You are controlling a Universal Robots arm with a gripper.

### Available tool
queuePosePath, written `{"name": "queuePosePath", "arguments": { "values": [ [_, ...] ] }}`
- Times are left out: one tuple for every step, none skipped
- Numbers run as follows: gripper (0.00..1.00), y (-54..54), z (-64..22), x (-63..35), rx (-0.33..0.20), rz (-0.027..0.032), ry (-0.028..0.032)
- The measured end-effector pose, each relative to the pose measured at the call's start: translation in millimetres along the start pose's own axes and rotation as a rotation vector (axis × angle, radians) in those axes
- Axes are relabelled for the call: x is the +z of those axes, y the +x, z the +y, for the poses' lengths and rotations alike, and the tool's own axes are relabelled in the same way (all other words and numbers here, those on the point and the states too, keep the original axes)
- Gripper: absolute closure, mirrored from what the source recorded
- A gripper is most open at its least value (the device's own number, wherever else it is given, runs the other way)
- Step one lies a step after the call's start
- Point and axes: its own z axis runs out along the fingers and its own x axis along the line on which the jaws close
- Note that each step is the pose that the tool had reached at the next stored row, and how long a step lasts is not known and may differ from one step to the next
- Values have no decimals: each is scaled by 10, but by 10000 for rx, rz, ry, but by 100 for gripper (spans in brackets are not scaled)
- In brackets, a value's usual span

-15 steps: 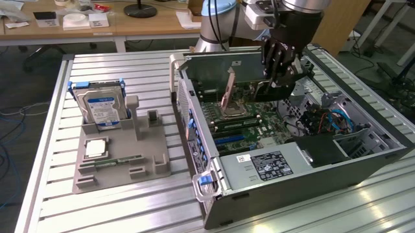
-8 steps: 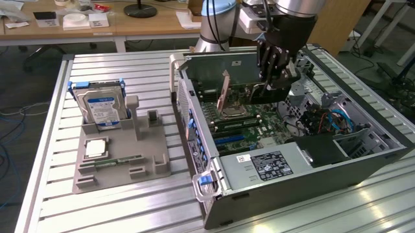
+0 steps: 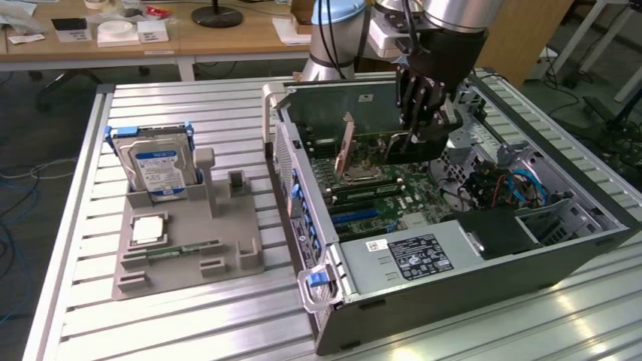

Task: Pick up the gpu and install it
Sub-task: 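Insert the gpu into the slot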

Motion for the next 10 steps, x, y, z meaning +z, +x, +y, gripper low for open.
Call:
{"name": "queuePosePath", "arguments": {
  "values": [
    [73, 0, 0, 0, 1, 0, 0],
    [73, 0, 0, 0, 1, -5, 0],
    [73, 1, 2, 2, 1, -40, 3],
    [73, 0, 2, 2, 2, -56, 5],
    [73, 0, 2, 2, 2, -56, 5],
    [73, 0, 2, 2, 2, -56, 4],
    [73, 0, 2, 2, 2, -62, 4],
    [73, 1, 2, 1, 2, -108, 7],
    [73, 1, 2, 2, 3, -170, 11],
    [73, 0, 2, 2, 3, -188, 12]
  ]
}}
